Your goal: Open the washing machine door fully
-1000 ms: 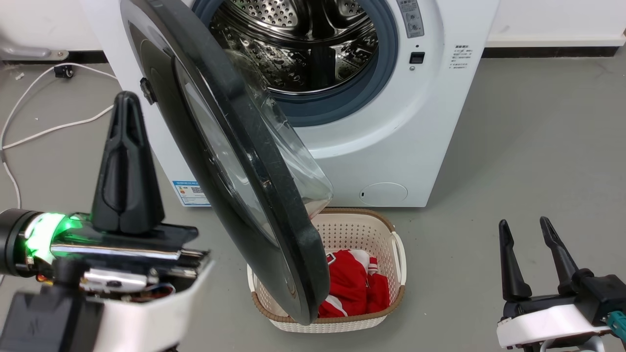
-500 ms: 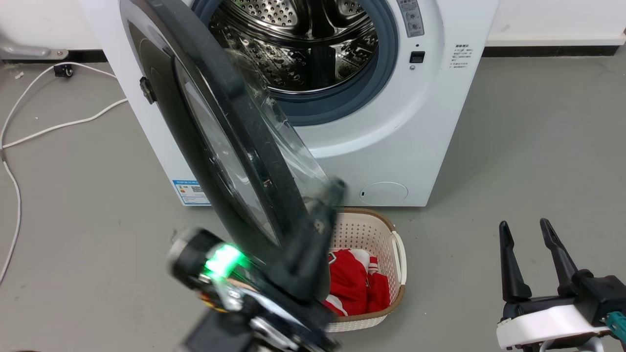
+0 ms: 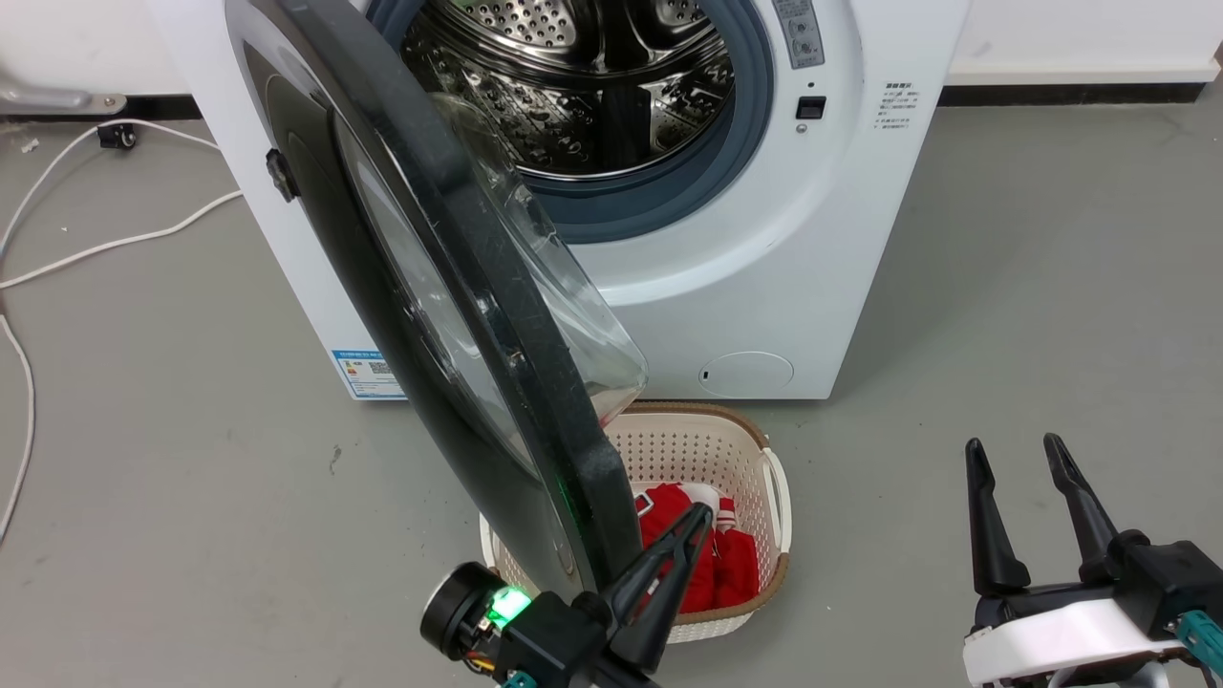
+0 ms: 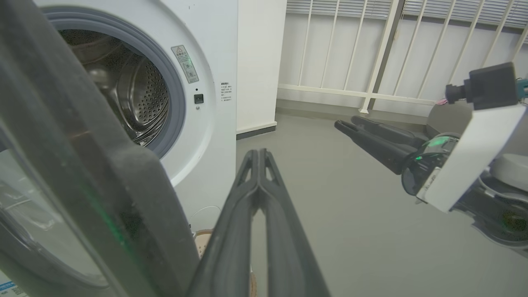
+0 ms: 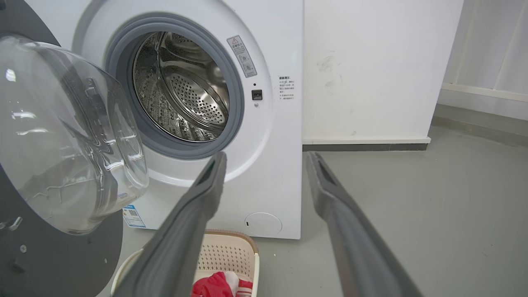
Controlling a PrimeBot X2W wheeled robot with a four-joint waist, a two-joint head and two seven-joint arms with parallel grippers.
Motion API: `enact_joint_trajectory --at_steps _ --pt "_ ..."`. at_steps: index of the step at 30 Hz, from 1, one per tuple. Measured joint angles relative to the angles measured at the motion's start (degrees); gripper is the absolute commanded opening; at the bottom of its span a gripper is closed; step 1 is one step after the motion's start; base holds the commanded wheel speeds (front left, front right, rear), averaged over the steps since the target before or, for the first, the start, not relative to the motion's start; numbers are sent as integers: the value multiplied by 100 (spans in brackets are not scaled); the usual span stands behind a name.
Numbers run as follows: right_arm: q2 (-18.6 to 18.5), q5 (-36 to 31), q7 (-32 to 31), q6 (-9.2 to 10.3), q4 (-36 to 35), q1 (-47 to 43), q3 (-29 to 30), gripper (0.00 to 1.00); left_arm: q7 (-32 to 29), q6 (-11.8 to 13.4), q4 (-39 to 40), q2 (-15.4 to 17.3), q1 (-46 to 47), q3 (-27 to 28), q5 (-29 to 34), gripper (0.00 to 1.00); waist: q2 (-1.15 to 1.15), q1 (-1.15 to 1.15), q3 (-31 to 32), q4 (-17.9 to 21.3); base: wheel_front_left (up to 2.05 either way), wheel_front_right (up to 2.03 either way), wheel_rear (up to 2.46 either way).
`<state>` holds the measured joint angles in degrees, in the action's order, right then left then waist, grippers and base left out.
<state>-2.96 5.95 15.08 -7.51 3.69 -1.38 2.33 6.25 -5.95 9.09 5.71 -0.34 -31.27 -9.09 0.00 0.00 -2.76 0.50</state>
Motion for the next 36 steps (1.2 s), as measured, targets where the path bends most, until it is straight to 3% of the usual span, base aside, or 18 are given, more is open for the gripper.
enact_joint_trajectory --at_steps 9,19,36 --pt "0 40 0 0 49 23 -76 100 347 399 -320 -93 199 204 79 0 0 0 -92 79 0 0 0" --pt "0 124 0 0 90 29 -40 100 411 622 -382 -131 208 325 -11 0 0 0 -128 79 0 0 0" --pt "4 270 0 0 209 5 293 100 482 898 -26 -57 -232 330 -81 0 0 0 -113 -394 0 0 0"
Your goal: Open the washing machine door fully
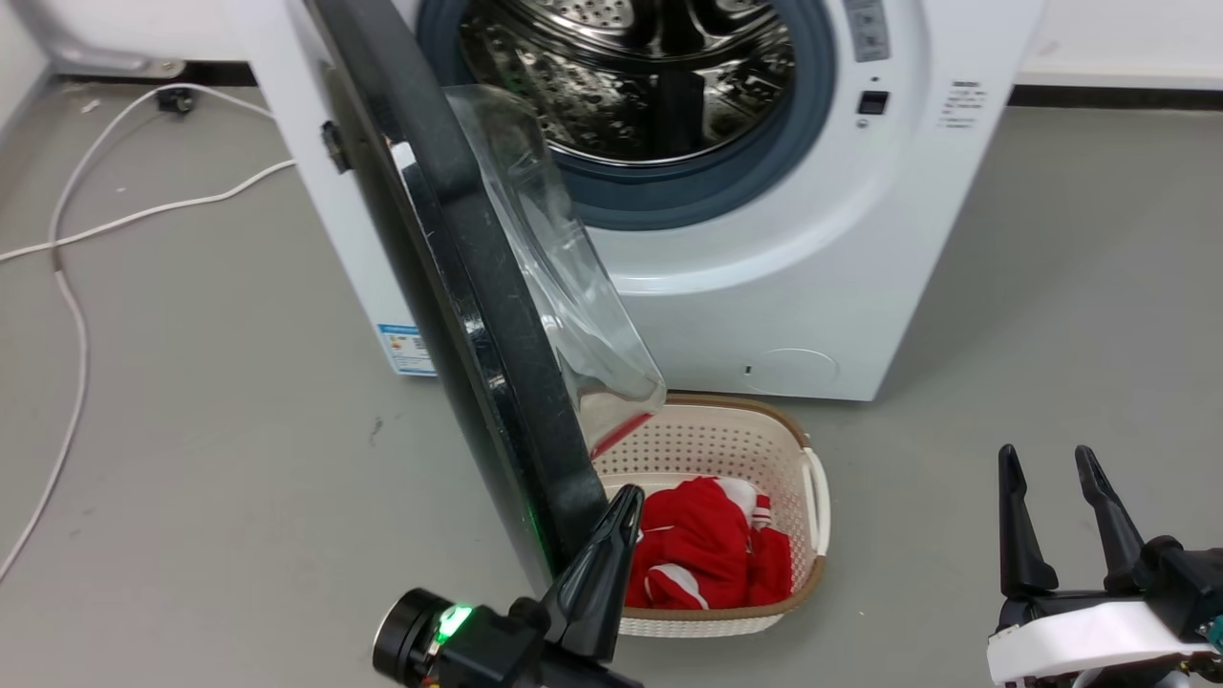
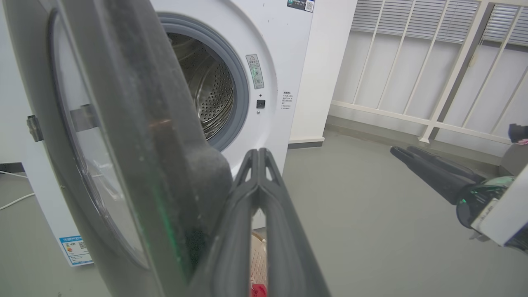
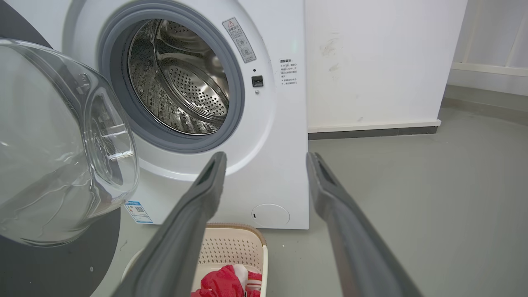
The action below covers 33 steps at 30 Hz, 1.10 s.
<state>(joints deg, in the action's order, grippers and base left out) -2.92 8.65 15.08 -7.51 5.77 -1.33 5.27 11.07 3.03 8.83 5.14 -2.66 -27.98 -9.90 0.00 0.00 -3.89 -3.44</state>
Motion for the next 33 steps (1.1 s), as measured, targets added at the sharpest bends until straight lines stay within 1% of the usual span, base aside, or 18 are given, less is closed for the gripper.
enact_joint_trajectory --at_steps 6,11,16,21,26,28,33 --pt "0 -68 0 0 -71 9 30 100 -56 127 236 138 -269 26 14 0 0 0 -14 -336 0 0 0" --pt "0 -112 0 0 -151 5 63 100 -75 265 369 187 -489 79 11 0 0 0 -36 -662 0 0 0" --pt "1 -163 -4 0 -215 -2 100 100 -69 411 349 266 -620 263 -43 0 0 0 -68 -1000 0 0 0" --pt "1 -169 -52 0 -296 -3 75 100 19 487 219 322 -601 459 -86 0 0 0 -102 -1275 0 0 0" --pt "1 -178 -101 0 -368 -4 38 100 131 589 44 457 -491 848 -188 0 0 0 -137 -1385 0 0 0" --pt "1 -227 -151 0 -394 -5 22 100 163 653 -29 490 -429 1033 -266 0 0 0 -154 -1395 0 0 0" --pt "1 -323 -252 0 -554 -5 18 100 275 717 -203 672 -213 1585 -470 0 0 0 -228 -1385 0 0 0"
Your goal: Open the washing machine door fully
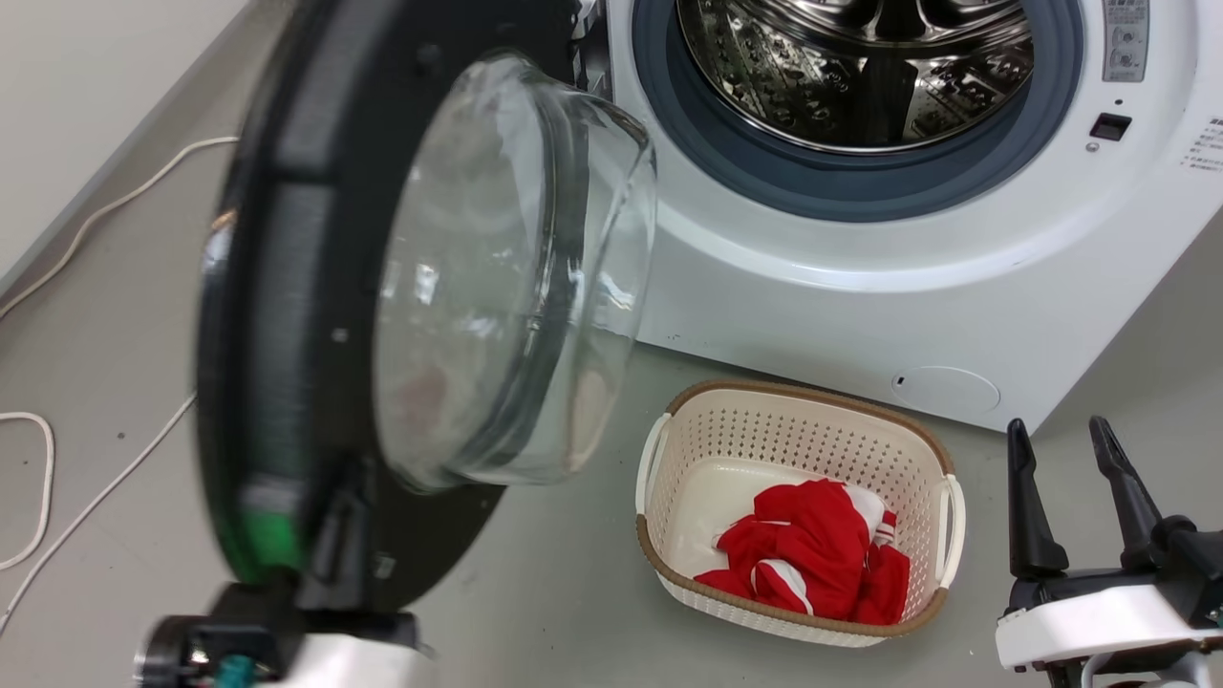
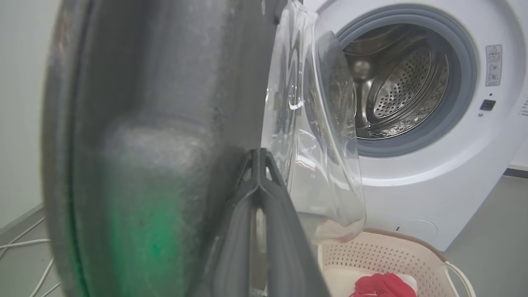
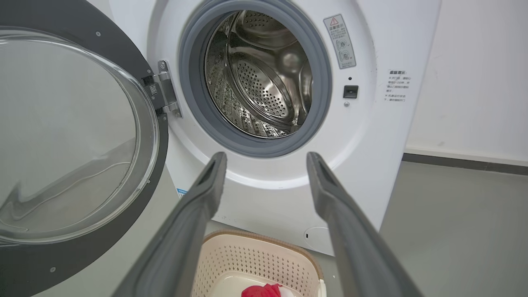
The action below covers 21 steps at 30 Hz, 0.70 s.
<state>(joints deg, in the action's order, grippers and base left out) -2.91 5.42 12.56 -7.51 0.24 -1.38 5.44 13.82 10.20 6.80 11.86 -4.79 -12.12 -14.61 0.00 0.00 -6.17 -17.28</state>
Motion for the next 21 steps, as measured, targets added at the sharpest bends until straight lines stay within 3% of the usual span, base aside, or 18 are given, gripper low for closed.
enact_joint_trajectory --at_steps 9,21 --pt "0 -151 -179 0 -320 25 -67 100 108 53 -644 256 653 1188 -433 0 0 0 -244 87 0 0 0" --pt "0 -290 -253 0 -425 260 -142 100 118 -376 -1634 609 1576 2407 -676 0 0 0 -621 263 0 0 0"
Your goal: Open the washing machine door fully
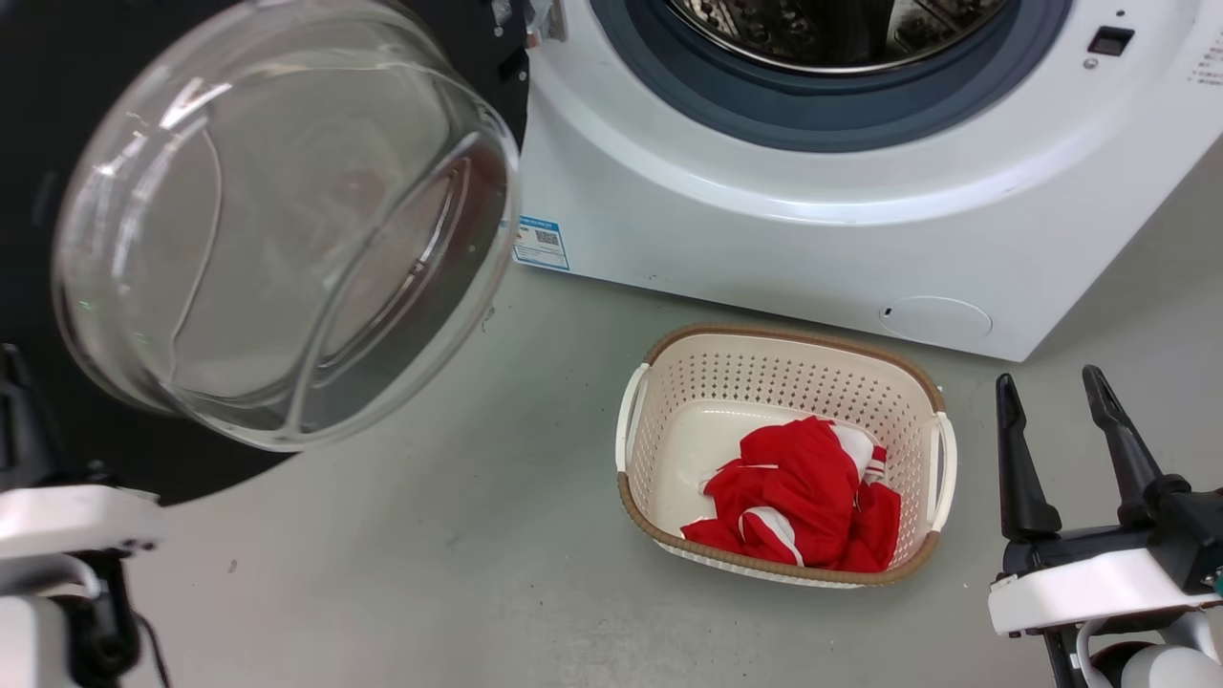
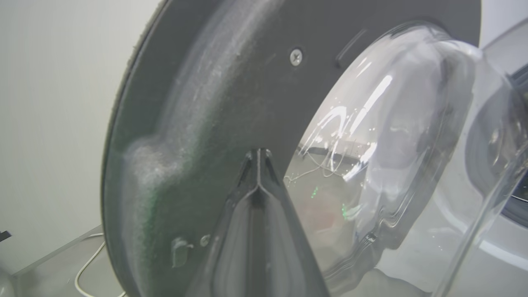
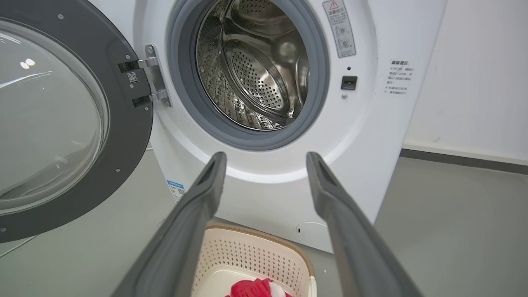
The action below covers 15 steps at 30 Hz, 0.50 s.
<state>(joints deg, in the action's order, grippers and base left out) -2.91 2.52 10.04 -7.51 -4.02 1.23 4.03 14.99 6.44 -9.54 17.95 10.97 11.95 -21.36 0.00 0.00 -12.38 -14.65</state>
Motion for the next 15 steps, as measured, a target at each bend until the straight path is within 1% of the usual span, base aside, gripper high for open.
enact_joint_trajectory --at_steps 6,9,12,15 --pt "0 -1 9 0 52 45 7 100 8 -219 -604 198 363 498 60 0 0 0 -64 84 0 0 0" --pt "0 -83 20 0 73 87 20 100 9 -332 -816 245 469 616 159 0 0 0 -54 108 0 0 0" --pt "0 -83 30 0 138 87 19 100 8 -392 -904 212 503 716 281 0 0 0 -8 127 0 0 0" --pt "0 -54 71 0 218 83 19 100 8 -392 -816 73 450 813 434 0 0 0 86 139 0 0 0"
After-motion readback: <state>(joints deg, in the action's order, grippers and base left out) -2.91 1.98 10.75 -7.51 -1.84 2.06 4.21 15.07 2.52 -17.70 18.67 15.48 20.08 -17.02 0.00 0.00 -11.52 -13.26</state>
